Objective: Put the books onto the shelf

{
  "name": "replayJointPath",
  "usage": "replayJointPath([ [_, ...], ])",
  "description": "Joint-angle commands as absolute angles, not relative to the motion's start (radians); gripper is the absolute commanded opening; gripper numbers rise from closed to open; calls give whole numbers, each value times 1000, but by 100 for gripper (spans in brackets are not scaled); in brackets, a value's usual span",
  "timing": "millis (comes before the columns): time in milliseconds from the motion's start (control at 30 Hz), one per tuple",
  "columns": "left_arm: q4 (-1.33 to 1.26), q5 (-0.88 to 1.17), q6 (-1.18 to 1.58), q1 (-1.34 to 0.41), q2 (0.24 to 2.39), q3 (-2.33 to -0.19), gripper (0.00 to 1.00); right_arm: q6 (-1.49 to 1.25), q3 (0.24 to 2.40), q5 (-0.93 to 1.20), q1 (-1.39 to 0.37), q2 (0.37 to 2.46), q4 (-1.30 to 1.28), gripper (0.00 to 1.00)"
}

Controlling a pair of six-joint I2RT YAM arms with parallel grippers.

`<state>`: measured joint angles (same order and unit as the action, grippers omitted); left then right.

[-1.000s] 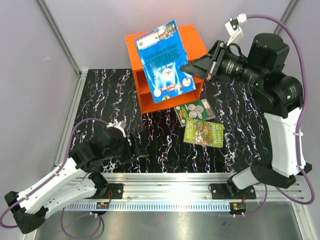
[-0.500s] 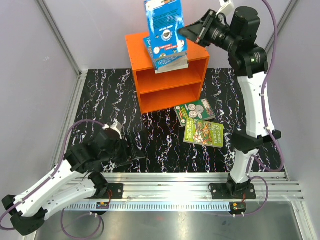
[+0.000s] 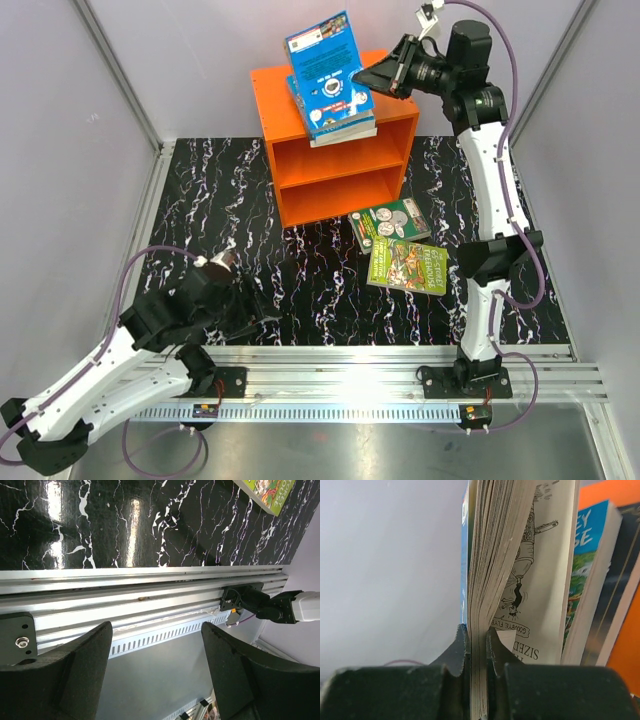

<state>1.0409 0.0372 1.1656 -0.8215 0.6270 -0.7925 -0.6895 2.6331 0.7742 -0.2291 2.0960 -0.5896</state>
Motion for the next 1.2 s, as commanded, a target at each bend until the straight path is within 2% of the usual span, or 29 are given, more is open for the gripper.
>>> replayJointPath([
  [0,1025,3,1213,-819,606,-796,75,-680,2643,940,-230,2062,-492,0],
  [367,1031,-66,1270,-819,572,-788,75,-632,2582,902,-163,2057,-569,0],
  [633,1045,-89,1305,-819,532,-769,75,-680,2592,911,-156,2100,-525,2],
  [733,1060,-98,1312,-819,519,-770,75,-677,2571,910,-158,2100,-528,9],
  [933,1078,-110,1333,-819,488,-761,75,-675,2560,888,-158,2108,-532,39],
  [1000,1088,-112,1339,-819,479,-761,75,-683,2563,888,-158,2118,-522,55],
  [1100,1094,-114,1341,-819,468,-761,75,-695,2566,888,-158,2129,-515,69],
  [1167,1098,-115,1341,-821,466,-759,75,-696,2562,887,-158,2129,-512,69],
])
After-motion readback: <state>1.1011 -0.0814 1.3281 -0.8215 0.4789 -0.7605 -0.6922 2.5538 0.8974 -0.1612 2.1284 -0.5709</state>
